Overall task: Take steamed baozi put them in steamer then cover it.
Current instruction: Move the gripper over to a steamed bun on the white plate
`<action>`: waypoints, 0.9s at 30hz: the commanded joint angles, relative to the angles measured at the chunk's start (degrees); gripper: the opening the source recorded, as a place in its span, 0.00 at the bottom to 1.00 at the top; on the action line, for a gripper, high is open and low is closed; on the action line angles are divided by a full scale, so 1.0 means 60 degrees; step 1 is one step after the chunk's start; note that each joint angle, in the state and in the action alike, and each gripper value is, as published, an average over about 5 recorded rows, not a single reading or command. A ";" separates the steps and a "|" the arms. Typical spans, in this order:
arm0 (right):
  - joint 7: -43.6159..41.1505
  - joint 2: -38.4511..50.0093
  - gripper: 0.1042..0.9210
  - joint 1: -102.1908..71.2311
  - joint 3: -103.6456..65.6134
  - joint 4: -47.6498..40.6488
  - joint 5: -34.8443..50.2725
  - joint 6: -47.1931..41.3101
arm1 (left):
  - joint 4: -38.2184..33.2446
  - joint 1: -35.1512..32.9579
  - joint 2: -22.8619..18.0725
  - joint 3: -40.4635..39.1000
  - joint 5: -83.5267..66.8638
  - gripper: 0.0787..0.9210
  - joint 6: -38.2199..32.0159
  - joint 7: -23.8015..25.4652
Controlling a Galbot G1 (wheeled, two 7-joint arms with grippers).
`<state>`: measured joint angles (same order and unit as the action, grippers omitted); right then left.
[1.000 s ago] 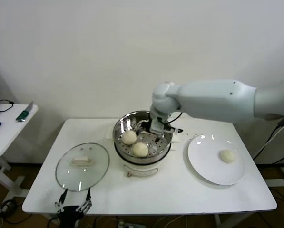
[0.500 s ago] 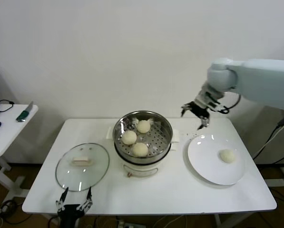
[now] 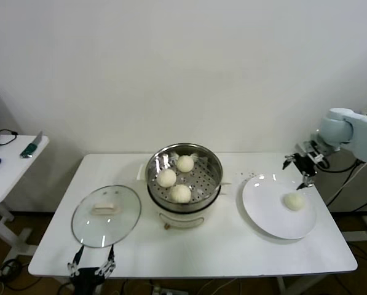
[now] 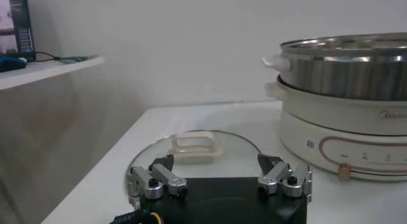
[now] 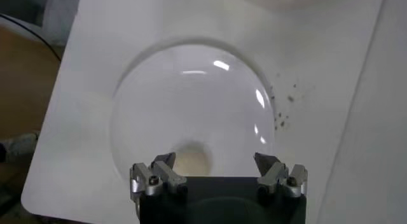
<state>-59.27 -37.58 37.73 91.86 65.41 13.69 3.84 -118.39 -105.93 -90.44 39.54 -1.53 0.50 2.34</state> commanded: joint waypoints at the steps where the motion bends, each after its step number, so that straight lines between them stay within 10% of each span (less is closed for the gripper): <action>1: -0.0090 -0.0028 0.88 -0.2585 -0.1989 -0.1860 -0.0980 -0.0062 | 0.0034 -0.0036 -0.0091 0.0027 0.0044 0.88 0.0001 -0.0009; 27: 0.0309 -0.1110 0.88 -0.4866 -0.4531 -0.3508 -0.2058 -0.0307 | 0.0224 0.0022 -0.0242 0.0035 0.0259 0.88 0.0038 -0.0008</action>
<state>-57.69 -43.43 11.95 69.06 47.32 2.77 2.18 -117.02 -105.81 -91.90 39.73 -0.05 0.67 2.26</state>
